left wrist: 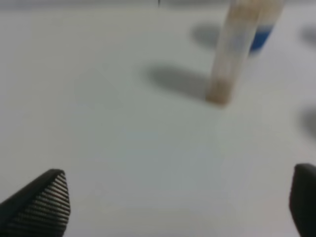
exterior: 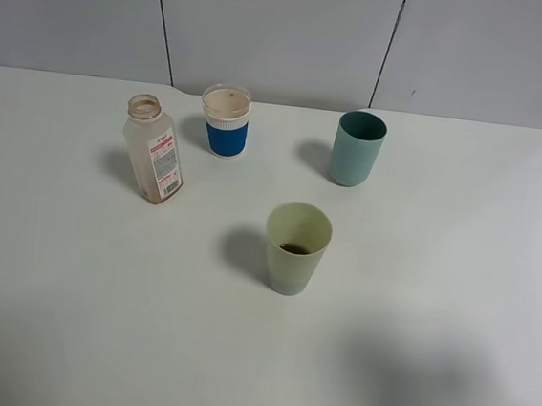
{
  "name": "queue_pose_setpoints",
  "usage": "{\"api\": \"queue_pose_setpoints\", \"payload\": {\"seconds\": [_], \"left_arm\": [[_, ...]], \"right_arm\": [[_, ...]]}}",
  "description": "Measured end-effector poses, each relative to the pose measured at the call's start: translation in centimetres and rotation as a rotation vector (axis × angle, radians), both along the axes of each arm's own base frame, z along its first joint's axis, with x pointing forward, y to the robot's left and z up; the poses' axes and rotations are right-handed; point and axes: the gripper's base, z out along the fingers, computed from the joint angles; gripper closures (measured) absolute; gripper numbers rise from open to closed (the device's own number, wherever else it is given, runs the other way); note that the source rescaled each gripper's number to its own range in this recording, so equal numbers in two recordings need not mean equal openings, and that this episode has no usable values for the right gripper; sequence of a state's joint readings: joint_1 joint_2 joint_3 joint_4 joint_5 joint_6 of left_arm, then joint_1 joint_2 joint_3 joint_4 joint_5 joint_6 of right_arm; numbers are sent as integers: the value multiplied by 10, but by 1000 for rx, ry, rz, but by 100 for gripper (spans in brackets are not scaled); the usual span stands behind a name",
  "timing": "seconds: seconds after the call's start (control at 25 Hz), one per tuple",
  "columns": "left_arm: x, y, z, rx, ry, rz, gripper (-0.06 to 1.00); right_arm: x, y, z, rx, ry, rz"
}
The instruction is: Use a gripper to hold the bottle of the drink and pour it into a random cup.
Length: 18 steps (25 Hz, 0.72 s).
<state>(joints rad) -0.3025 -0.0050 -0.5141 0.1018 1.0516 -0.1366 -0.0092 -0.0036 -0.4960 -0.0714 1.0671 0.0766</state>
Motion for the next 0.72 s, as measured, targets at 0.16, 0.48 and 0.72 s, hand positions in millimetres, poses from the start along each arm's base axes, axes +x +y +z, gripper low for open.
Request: {"api": "queue_pose_setpoints", "payload": {"seconds": [0.16,0.48,0.72], "left_arm": [[0,-2,-2,36,3,-36,13],[0,-2,-3,41,2,-41,13],[-1,-4,-3,48,6,159,13]], "right_arm": [[0,0,0,0,0,0],[0,0,0,0,0,0],[0,0,0,0,0,0]]}}
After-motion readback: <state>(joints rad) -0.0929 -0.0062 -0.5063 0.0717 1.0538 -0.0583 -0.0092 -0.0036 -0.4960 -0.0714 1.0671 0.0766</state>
